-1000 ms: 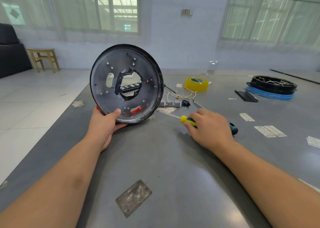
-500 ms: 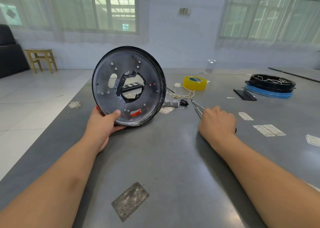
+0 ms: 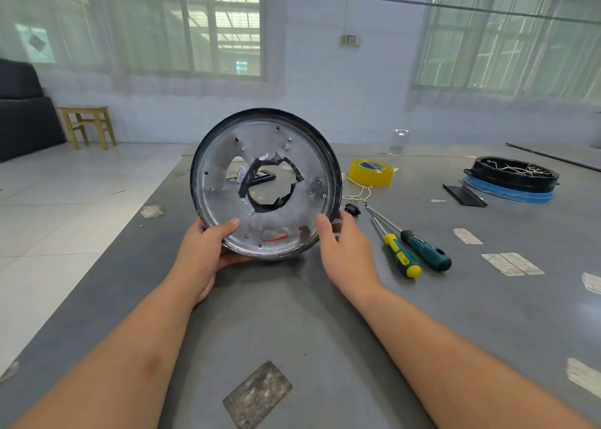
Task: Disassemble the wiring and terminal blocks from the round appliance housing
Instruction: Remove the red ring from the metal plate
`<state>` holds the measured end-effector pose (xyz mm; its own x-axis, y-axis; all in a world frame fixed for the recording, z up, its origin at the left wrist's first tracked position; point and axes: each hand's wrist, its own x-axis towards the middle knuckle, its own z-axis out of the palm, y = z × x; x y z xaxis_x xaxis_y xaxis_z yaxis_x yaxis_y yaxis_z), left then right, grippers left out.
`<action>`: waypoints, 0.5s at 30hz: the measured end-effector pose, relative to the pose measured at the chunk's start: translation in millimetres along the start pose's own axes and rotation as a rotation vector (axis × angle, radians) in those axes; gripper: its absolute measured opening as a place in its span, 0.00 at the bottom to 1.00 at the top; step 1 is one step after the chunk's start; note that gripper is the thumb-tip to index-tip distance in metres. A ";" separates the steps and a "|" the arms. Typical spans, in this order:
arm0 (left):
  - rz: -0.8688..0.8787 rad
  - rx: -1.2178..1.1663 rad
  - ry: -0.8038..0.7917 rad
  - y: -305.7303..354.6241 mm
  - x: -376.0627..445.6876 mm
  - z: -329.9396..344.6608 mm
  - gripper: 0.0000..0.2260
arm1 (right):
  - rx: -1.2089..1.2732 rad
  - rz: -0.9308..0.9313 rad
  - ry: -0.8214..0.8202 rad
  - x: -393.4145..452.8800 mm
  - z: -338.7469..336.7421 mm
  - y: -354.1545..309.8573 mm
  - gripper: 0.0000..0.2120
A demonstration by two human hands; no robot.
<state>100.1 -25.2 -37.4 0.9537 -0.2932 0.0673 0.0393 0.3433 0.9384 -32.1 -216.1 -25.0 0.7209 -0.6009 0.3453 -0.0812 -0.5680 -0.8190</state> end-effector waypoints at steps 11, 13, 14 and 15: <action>0.002 -0.008 0.054 9.5 -13.2 8.0 0.14 | 0.659 0.298 -0.101 20.6 1.5 -8.2 0.26; 0.007 0.014 0.063 13.0 -17.1 9.2 0.20 | 0.665 0.335 -0.127 25.7 -3.3 -5.9 0.27; 0.012 0.033 0.054 14.6 -19.3 9.7 0.23 | 0.666 0.353 -0.134 27.9 -5.7 -4.8 0.26; 0.019 0.051 0.041 15.6 -21.3 10.3 0.27 | 0.667 0.375 -0.136 29.6 -7.5 -3.4 0.23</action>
<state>77.3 -22.7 -20.7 0.9656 -0.2499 0.0719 0.0074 0.3025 0.9531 -15.7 -236.1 -8.6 0.8088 -0.5872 -0.0329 0.0644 0.1440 -0.9875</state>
